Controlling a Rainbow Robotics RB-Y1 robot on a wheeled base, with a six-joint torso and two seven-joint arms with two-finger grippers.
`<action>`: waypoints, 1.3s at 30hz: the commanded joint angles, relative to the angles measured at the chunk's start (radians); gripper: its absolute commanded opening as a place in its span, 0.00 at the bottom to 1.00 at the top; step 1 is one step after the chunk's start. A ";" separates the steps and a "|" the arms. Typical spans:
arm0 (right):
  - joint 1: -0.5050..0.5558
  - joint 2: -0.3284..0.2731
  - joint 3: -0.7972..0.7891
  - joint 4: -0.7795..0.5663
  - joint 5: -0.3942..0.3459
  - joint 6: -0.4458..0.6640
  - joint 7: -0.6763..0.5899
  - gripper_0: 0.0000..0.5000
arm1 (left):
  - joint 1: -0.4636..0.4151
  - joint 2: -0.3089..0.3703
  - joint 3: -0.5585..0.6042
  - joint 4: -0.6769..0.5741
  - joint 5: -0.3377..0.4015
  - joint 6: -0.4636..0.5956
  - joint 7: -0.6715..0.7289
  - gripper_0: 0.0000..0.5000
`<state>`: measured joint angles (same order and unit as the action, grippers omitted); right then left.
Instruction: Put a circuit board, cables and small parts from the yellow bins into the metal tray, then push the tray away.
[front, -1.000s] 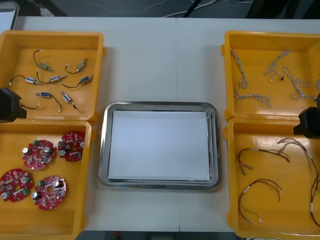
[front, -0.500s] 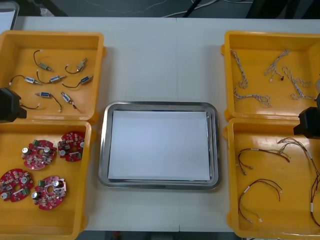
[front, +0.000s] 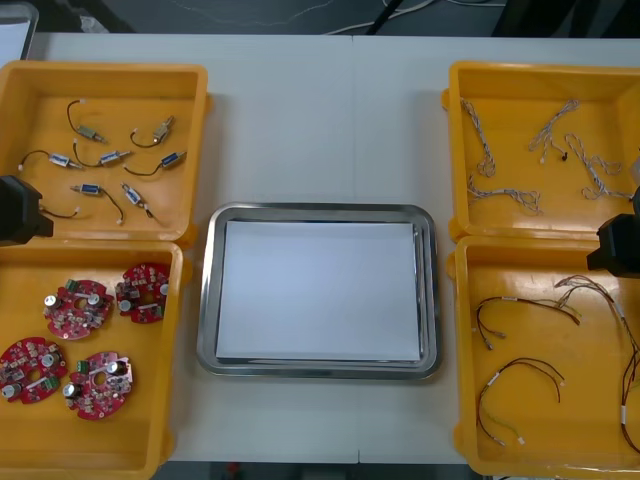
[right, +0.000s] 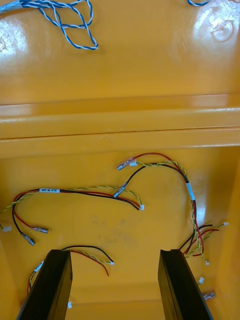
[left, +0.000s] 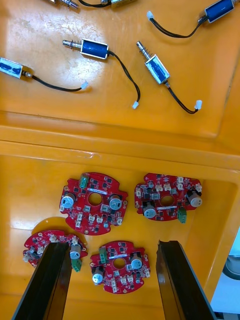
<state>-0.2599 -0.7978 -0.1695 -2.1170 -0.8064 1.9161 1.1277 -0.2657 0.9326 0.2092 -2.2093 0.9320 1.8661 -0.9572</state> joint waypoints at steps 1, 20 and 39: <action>0.013 0.006 0.001 -0.028 0.009 0.000 0.047 1.00 | 0.013 0.031 0.035 -0.016 -0.004 0.007 -0.077 1.00; 0.013 0.006 0.001 -0.028 0.009 0.000 0.047 1.00 | 0.013 0.031 0.035 -0.016 -0.004 0.007 -0.077 1.00; 0.019 0.015 -0.055 -0.028 0.004 0.004 0.046 1.00 | 0.052 -0.021 0.012 -0.012 0.001 0.007 -0.080 1.00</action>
<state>-0.2559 -0.7963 -0.1735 -2.1170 -0.8030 1.9163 1.1277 -0.2537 0.9268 0.2087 -2.2093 0.9323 1.8662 -0.9572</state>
